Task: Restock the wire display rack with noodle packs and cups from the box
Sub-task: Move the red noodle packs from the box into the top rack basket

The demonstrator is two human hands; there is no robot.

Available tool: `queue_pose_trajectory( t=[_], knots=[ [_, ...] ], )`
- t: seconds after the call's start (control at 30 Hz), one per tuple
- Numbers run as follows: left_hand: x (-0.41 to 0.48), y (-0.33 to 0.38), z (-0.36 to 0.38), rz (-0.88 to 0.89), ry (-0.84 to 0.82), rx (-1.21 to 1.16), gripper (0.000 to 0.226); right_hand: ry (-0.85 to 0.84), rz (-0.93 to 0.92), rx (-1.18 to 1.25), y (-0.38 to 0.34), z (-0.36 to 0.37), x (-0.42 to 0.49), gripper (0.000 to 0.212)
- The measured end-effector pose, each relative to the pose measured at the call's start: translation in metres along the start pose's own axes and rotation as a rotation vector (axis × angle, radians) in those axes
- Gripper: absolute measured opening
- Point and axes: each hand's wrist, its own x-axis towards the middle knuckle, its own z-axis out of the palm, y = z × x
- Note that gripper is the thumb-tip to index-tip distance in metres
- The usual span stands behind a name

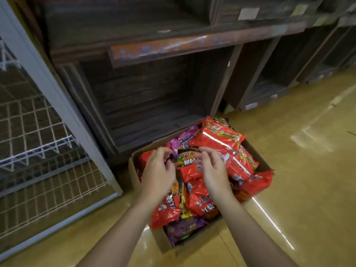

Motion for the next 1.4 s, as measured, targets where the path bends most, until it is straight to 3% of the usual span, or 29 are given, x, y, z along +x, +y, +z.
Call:
queue_pose_trajectory(
  t=[0.17,0.33,0.43,0.53,0.67,0.87,0.93,1.07,1.23,1.3,1.4],
  knots=[
    [0.004,-0.063,0.016,-0.099,-0.028,0.255,0.032,-0.011,-0.033,-0.102,0.051,0.024,0.028,0.017],
    [0.005,-0.089,0.028,-0.270,-0.200,0.298,0.065,-0.026,-0.032,-0.561,0.079,0.020,0.052,0.034],
    [0.007,-0.089,0.032,-0.279,-0.258,0.372,0.079,-0.100,-0.006,-0.694,0.087,0.018,0.056,0.035],
    [0.012,-0.088,0.029,-0.288,-0.326,0.582,0.080,-0.240,-0.010,-0.678,0.089,0.021,0.052,0.034],
    [0.015,-0.079,0.017,-0.322,-0.436,0.611,0.067,-0.360,-0.036,-0.705,0.086,0.022,0.046,0.036],
    [0.014,-0.065,-0.002,-0.395,-0.380,0.165,0.055,-0.280,-0.087,-0.641,0.080,0.036,0.058,0.033],
    [0.012,-0.067,-0.008,-0.407,-0.336,0.084,0.056,-0.278,-0.206,-0.671,0.076,0.053,0.069,0.040],
    [0.010,-0.075,-0.017,-0.446,-0.264,-0.072,0.042,-0.425,-0.462,-0.932,0.075,0.094,0.097,0.060],
    [0.001,-0.075,-0.029,-0.472,-0.199,-0.103,0.029,-0.556,-0.437,-1.353,0.095,0.120,0.111,0.079],
    [-0.002,-0.074,-0.032,-0.484,-0.201,-0.090,0.025,-0.522,-0.473,-1.397,0.097,0.126,0.111,0.075],
    [-0.003,-0.072,-0.034,-0.497,-0.204,-0.097,0.022,-0.510,-0.619,-1.453,0.085,0.138,0.116,0.050]
  ],
)
